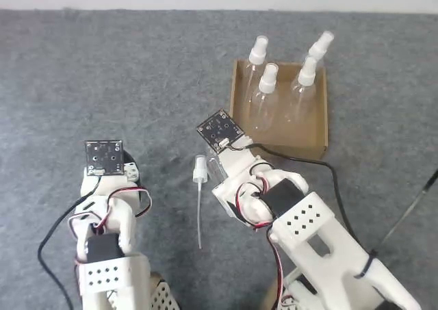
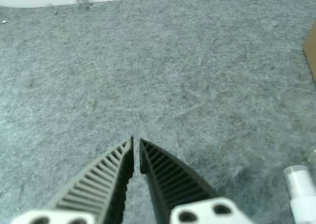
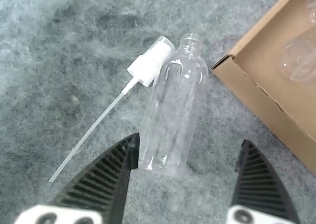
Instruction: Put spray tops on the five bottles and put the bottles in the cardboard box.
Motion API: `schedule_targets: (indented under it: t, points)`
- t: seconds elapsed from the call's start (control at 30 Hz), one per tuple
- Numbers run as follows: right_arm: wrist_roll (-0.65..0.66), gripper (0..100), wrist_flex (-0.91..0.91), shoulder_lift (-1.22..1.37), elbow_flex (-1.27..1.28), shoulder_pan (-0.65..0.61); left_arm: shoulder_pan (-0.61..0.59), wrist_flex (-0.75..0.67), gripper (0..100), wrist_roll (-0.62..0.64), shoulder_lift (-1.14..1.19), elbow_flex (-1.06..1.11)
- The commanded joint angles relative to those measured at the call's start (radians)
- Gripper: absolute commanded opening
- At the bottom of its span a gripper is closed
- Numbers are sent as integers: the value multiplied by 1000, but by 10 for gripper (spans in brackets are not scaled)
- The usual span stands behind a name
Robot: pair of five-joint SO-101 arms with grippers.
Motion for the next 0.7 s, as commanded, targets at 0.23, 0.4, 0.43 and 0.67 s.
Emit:
schedule_targets:
  t: [0.23, 0.4, 0.43, 0.67]
  points:
    - [14, 274, -18, -35, -5, -4, 2, -28, 12, -8, -18, -10]
    - [14, 274, -18, -35, -5, -4, 2, -28, 12, -8, -18, -10]
    - [14, 274, -18, -35, -5, -4, 2, -28, 12, -9, -18, -10]
    - [14, 274, -62, -22, -5, -7, 3, -28, 12, -72, -18, -10]
